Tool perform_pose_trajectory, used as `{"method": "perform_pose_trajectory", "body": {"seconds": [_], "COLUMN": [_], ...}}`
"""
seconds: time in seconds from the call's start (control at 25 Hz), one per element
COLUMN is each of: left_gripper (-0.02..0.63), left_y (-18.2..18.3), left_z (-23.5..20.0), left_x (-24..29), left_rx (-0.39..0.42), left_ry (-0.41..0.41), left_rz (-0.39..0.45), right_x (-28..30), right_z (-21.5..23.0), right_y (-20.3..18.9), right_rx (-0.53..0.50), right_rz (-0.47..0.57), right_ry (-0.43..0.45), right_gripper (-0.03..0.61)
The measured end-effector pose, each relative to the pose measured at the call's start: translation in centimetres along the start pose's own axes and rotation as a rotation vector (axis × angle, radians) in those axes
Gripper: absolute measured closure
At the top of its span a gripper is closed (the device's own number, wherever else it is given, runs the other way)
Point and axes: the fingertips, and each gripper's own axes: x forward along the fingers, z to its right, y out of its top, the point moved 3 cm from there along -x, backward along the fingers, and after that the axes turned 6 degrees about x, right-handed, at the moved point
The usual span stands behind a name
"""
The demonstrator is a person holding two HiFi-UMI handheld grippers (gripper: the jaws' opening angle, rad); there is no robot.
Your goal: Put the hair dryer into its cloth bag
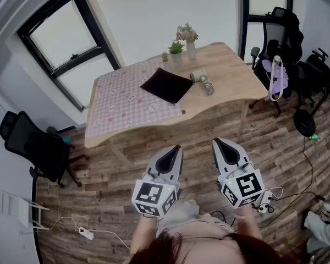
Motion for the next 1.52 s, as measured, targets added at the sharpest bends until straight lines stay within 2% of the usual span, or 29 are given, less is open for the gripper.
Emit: {"method": "perform_pose_trajectory", "body": {"seconds": [0.44,0.76,0.92,1.32,1.52], "left_gripper": [0.6,0.6,0.6,0.6,0.6], "left_y": [-0.5,-1.1,-1.1,-1.4,-1.6], "left_z": [-3.6,-6.6,-8.5,-12.5,-13.9], "left_x": [2.7,5.3,6.6,9.6,10.9], "left_rx": [-0.01,-0.018,-0.019,-0.028,-0.035], "left_ry": [-0.034,-0.074,-0.085,-0.132,-0.158], "left_rz": [-0.005,-0.016,-0.014,-0.02,-0.022], "right_x": [4.2,8.0,10.5,15.1,16.7], "right_z": [0.5,1.0,1.4,2.5,2.4], "right_y": [-0.1,-0.6,-1.0,-0.5,-0.6], "right_rx": [0.002,0.085,0.054,0.087,0.085], "right_rz": [-0.011,-0.002,-0.052,-0.034,-0.044], "right_ry": [-0.035,-0.014,-0.051,-0.109,-0.108], "right_gripper": [0.578,0.578,0.578,0.578,0.578]}}
